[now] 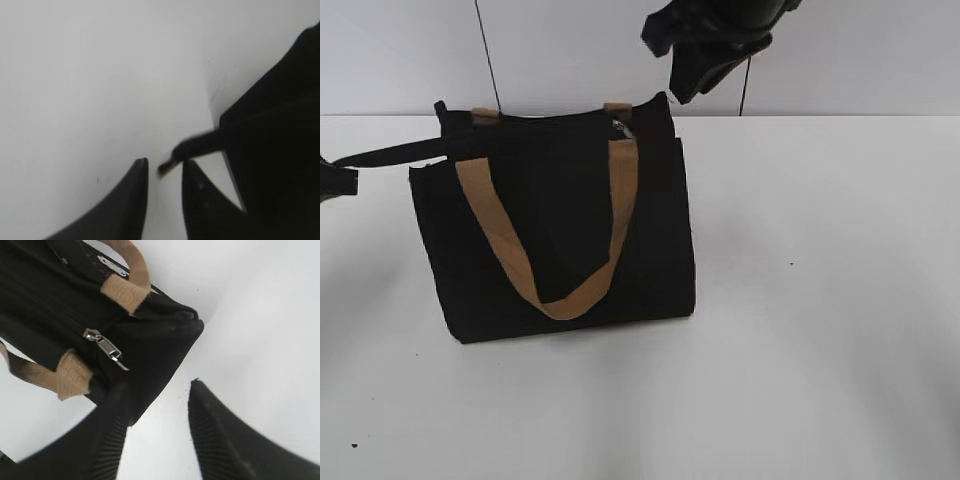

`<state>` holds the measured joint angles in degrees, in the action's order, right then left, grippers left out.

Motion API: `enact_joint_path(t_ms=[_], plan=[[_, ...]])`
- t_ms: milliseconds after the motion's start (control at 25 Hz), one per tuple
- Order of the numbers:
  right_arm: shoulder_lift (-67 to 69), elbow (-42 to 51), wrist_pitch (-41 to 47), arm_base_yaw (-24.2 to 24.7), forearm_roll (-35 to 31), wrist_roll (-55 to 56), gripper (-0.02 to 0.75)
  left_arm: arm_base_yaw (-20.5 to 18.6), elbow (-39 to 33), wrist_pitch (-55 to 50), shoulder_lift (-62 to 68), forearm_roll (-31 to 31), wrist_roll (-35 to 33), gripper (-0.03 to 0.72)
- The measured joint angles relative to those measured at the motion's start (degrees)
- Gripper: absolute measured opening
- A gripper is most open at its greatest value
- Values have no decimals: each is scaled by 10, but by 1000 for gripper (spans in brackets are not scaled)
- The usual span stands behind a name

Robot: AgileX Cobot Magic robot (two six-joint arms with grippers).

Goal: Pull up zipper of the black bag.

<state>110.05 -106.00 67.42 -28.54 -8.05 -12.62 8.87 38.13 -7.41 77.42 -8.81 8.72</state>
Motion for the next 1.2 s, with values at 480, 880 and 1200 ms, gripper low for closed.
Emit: enact_joint_path(t_ms=[480, 880, 1200], plan=[[-84, 5, 21, 1, -23, 29, 479, 68, 8, -455, -11, 137, -70, 424], [-371, 242, 21, 1, 3, 43, 482, 68, 19, -614, -307, 182, -74, 403], [-696, 499, 23, 1, 9, 65, 482, 68, 20, -624, -655, 166, -142, 403]])
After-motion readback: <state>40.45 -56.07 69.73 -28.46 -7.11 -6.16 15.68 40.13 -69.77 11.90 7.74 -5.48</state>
